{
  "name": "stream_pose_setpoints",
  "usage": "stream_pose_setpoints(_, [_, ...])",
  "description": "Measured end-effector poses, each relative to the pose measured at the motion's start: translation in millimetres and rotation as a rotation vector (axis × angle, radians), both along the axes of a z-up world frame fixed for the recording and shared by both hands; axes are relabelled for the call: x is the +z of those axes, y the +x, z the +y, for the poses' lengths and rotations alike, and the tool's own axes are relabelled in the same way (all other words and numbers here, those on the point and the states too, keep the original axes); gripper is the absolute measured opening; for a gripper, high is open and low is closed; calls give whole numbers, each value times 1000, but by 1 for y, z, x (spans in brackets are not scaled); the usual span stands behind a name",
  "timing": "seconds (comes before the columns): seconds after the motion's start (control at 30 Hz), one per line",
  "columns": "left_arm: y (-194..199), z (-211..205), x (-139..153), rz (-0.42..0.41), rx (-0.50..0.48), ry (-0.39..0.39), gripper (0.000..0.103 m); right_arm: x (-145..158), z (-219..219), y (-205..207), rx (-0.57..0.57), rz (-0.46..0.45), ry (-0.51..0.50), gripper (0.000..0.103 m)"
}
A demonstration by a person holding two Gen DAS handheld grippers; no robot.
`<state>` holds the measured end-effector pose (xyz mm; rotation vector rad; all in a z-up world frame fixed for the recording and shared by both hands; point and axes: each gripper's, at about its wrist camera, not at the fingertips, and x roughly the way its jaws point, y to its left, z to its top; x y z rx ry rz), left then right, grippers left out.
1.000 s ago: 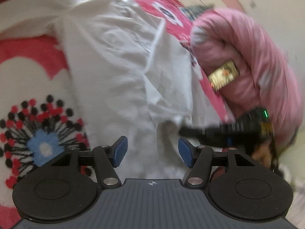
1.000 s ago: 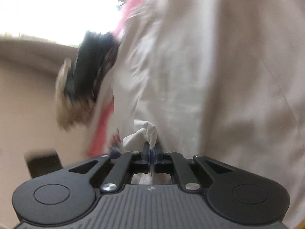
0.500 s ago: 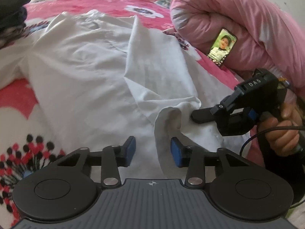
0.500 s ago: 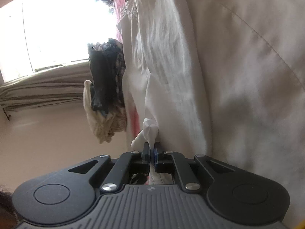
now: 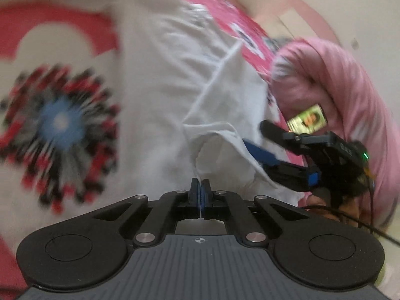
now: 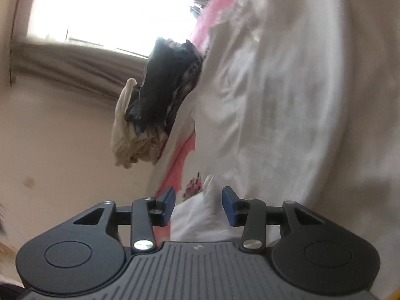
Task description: Fold clothes
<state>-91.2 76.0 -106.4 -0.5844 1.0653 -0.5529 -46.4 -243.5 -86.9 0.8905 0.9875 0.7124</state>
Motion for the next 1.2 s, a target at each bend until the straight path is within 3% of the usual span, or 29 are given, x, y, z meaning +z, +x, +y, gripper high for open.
stream_pose_setpoints(0.1, [-10, 7, -8, 35, 49, -15, 0, 17, 0, -9, -15, -114, -91, 45])
stream_pose_setpoints(0.27, [-15, 6, -11, 35, 37, 27, 0, 29, 14, -18, 106, -206, -266, 28])
stream_pose_setpoints(0.43, [-22, -2, -11, 22, -79, 106, 1, 17, 61, -37, 317, -313, -516, 27])
stream_pose_setpoints(0.5, [-27, -5, -7, 7, -138, 148, 6, 9, 74, -46, 364, -358, -613, 26])
stream_pose_setpoints(0.6, [-30, 2, 5, -26, -197, 179, 18, 16, 75, -58, 374, -427, -660, 26])
stream_pose_setpoints(0.67, [-28, 12, 16, -38, -221, 168, 19, 24, 71, -61, 354, -451, -664, 26])
stream_pose_setpoints(0.87, [-16, 27, 56, -171, -196, 139, 24, 30, 47, -51, 243, -437, -727, 27])
stream_pose_setpoints(1.0, [0, -8, 51, -234, -218, 141, 28, 20, 45, -46, 229, -389, -813, 25])
stream_pose_setpoints(1.13, [13, -35, 11, -142, -213, 226, 29, 26, 34, -44, 193, -358, -818, 25])
stream_pose_setpoints(1.2, [16, -35, 3, -109, -196, 232, 28, 36, 22, -39, 139, -348, -804, 25])
